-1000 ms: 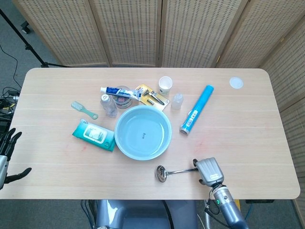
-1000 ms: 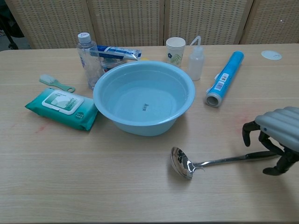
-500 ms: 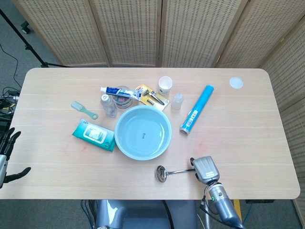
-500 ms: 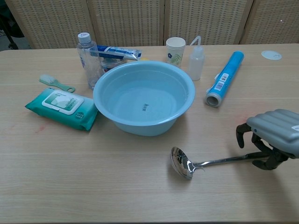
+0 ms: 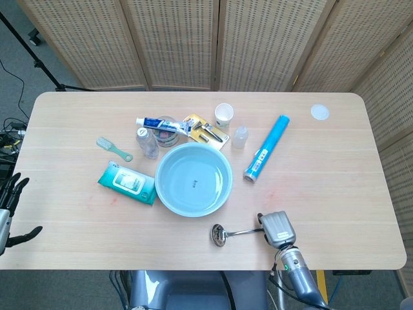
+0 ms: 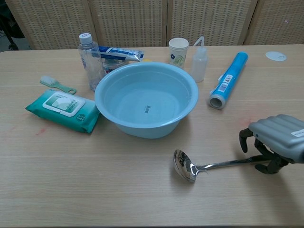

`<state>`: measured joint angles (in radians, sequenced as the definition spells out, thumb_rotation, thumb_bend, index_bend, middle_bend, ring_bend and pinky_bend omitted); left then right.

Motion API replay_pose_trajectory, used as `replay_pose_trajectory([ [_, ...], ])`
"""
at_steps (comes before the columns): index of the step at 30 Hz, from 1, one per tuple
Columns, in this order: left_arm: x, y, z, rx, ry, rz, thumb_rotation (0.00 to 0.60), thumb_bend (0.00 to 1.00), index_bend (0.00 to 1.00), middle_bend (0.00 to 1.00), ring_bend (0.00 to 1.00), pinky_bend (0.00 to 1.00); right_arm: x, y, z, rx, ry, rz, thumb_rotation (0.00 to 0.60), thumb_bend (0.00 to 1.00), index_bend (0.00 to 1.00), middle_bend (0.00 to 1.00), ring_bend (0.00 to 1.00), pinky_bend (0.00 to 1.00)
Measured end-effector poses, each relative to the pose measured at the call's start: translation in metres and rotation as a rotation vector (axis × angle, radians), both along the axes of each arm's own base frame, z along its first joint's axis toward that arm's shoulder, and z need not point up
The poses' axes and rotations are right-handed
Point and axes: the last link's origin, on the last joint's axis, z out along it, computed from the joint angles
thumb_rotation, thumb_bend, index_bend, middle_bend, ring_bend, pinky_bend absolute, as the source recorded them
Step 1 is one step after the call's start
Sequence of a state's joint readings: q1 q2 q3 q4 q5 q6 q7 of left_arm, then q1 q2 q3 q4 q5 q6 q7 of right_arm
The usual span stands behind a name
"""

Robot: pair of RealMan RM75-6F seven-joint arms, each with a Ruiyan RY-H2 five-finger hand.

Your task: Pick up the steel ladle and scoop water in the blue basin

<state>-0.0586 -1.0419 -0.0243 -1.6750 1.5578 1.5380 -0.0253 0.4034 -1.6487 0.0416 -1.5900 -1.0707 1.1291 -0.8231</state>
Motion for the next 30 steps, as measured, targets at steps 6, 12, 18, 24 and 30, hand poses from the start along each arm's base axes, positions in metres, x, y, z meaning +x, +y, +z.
replay_pose_trajectory([
  [6,-0.0006,0.0008,-0.0003,-0.001,0.002,0.003,0.6,0.0,0.0,0.0,0.0,0.04,-0.005,-0.003,-0.0047,-0.005,-0.001,-0.009,0.6,0.33,0.46,0.83,0.92,1.0],
  [12,-0.0011,0.0012,-0.0006,0.0,0.004,0.006,0.6,0.0,0.0,0.0,0.0,0.04,-0.0076,-0.0056,-0.0073,-0.007,0.006,-0.006,0.6,0.34,0.46,0.83,0.92,1.0],
  [18,-0.0014,0.0018,-0.001,0.0,0.005,0.008,0.6,0.0,0.0,0.0,0.0,0.04,-0.0089,-0.0064,-0.0088,-0.002,0.013,-0.011,0.6,0.34,0.46,0.83,0.92,1.0],
  [24,-0.0013,0.0019,-0.0011,0.0,0.006,0.008,0.6,0.0,0.0,0.0,0.0,0.04,-0.0109,-0.0056,-0.0102,0.019,0.03,-0.022,0.6,0.36,0.49,0.83,0.92,1.0],
  [30,-0.0014,0.002,-0.0009,0.0,0.005,0.007,0.6,0.0,0.0,0.0,0.0,0.04,-0.0104,-0.0068,-0.0097,0.021,0.034,-0.022,0.6,0.43,0.6,0.83,0.92,1.0],
])
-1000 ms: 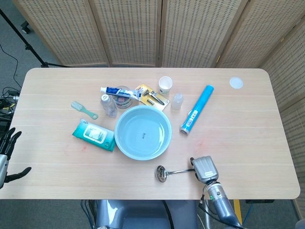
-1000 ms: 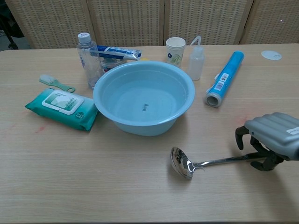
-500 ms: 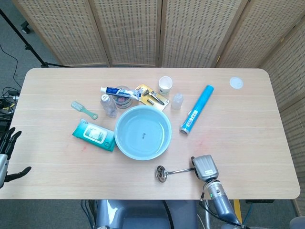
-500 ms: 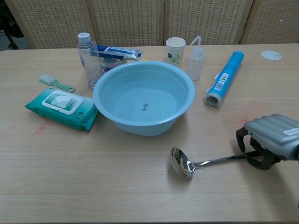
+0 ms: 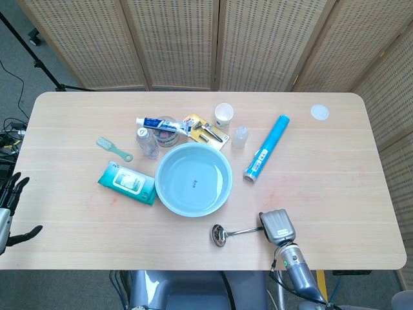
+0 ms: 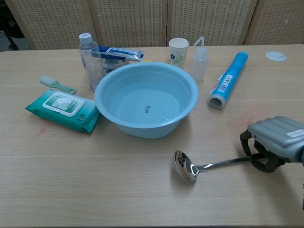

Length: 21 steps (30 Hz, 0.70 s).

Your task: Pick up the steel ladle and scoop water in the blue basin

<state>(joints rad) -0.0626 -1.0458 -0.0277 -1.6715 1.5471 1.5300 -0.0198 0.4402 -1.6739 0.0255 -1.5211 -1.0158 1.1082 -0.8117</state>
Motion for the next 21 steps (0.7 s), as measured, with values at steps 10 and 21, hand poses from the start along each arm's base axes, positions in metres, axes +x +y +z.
replay_pose_trajectory([
  [10,0.0,0.0,0.0,0.0,0.0,0.0,0.6,0.0,0.0,0.0,0.0,0.04,-0.001,-0.001,0.002,-0.003,-0.02,0.001,0.6,0.76,0.75,0.84,0.92,1.0],
  [21,0.0,0.0,0.0,-0.003,0.0,-0.002,0.6,0.0,0.0,0.0,0.0,0.04,0.002,-0.004,0.021,-0.019,-0.144,-0.016,0.6,0.93,0.79,0.85,0.92,1.0],
])
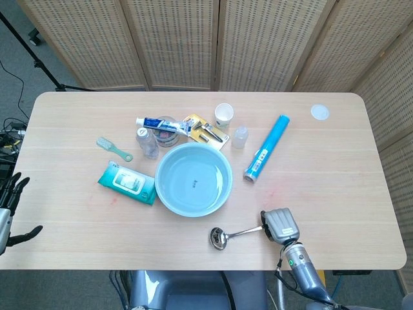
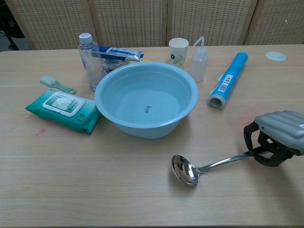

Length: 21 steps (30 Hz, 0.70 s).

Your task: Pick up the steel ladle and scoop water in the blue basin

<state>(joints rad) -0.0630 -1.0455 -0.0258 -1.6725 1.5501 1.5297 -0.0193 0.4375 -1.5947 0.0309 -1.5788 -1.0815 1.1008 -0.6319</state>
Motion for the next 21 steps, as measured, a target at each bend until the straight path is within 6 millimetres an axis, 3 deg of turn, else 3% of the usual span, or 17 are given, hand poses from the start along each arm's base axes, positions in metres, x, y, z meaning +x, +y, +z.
replay_pose_trajectory([
  [21,0.0,-0.001,0.001,-0.001,-0.006,-0.001,0.6,0.0,0.0,0.0,0.0,0.04,0.011,-0.002,0.053,-0.042,-0.138,0.01,0.6,0.97,0.79,0.85,0.92,1.0],
])
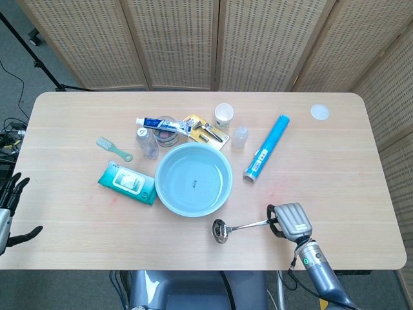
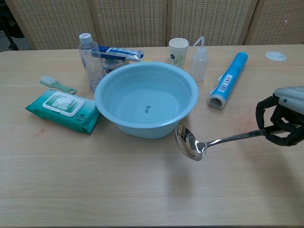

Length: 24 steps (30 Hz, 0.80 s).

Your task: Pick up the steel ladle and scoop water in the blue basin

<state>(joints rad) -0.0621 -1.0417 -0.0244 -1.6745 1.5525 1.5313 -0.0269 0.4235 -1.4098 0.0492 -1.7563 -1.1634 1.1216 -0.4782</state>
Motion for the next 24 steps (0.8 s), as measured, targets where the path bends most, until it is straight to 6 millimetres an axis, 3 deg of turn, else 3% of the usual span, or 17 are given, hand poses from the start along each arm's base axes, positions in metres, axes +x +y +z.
replay_pose_trajectory([
  [10,0.0,0.0,-0.001,-0.004,0.001,-0.001,0.6,0.0,0.0,0.0,0.0,0.04,0.035,-0.013,0.034,-0.091,-0.001,0.077,0.6,0.97,0.8,0.85,0.92,1.0],
  [18,0.0,0.0,-0.001,-0.006,0.0,0.0,0.6,0.0,0.0,0.0,0.0,0.04,0.068,-0.034,0.044,-0.185,0.063,0.127,0.6,0.97,0.8,0.85,0.92,1.0],
  [24,0.0,0.001,-0.001,-0.008,-0.001,0.0,0.6,0.0,0.0,0.0,0.0,0.04,0.11,-0.059,0.044,-0.29,0.167,0.19,0.6,0.97,0.8,0.85,0.92,1.0],
])
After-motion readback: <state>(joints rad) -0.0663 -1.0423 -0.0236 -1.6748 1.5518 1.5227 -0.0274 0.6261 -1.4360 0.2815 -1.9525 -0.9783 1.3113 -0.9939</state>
